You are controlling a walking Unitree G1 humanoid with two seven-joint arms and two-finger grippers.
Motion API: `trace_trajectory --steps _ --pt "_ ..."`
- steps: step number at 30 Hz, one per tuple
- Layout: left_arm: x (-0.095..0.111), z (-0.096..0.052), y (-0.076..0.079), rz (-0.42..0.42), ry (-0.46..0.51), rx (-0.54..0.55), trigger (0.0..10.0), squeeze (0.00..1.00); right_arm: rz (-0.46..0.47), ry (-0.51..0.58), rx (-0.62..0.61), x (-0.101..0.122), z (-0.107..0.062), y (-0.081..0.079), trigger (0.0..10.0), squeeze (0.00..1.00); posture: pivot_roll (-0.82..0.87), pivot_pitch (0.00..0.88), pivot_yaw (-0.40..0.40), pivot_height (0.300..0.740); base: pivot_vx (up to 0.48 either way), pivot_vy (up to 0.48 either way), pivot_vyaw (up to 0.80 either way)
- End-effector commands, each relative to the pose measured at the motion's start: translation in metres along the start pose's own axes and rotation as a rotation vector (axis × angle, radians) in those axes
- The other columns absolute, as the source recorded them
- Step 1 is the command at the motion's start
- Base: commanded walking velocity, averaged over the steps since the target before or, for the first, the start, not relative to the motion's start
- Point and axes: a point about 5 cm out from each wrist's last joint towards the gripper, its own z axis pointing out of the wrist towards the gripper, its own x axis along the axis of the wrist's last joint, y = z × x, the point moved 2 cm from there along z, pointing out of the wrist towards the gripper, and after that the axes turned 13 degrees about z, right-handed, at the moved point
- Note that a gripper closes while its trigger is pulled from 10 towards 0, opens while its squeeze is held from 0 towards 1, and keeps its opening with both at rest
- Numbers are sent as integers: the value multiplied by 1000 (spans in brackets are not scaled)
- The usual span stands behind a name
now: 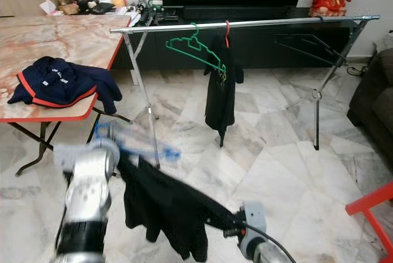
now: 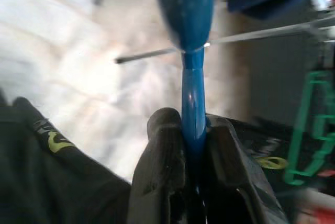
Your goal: Hang hanger
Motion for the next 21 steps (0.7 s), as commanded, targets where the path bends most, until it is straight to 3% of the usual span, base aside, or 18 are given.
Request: trace_trajectory --steps 1,3,4,6,11,13,18,21 --pt "27 -7 -6 55 149 -12 10000 0 43 -45 -118 -14 -14 28 0 0 -9 72 27 740 0 0 0" --pt "46 7 -34 182 234 91 10000 0 33 -65 -72 -17 -10 19 0 0 1 71 29 740 0 0 0" --pt "53 10 -42 211 267 113 10000 0 34 -70 -58 -17 -9 16 0 0 2 69 29 740 0 0 0" --pt "59 16 -56 189 278 173 10000 0 31 -86 -29 -19 -8 12 0 0 2 69 30 740 0 0 0" --pt "80 35 -97 269 369 304 10000 0 25 -121 51 -22 -4 0 0 0 8 69 32 740 0 0 0" --pt "88 42 -122 259 380 410 10000 0 27 -116 49 -21 -3 -1 0 0 2 70 30 740 0 0 0" --pt "101 45 -139 222 416 476 10000 0 25 -125 53 -21 -4 1 0 0 1 72 25 740 0 0 0" --pt "120 46 -154 209 462 533 10000 0 27 -131 41 -22 -10 11 0 0 -4 74 26 740 0 0 0"
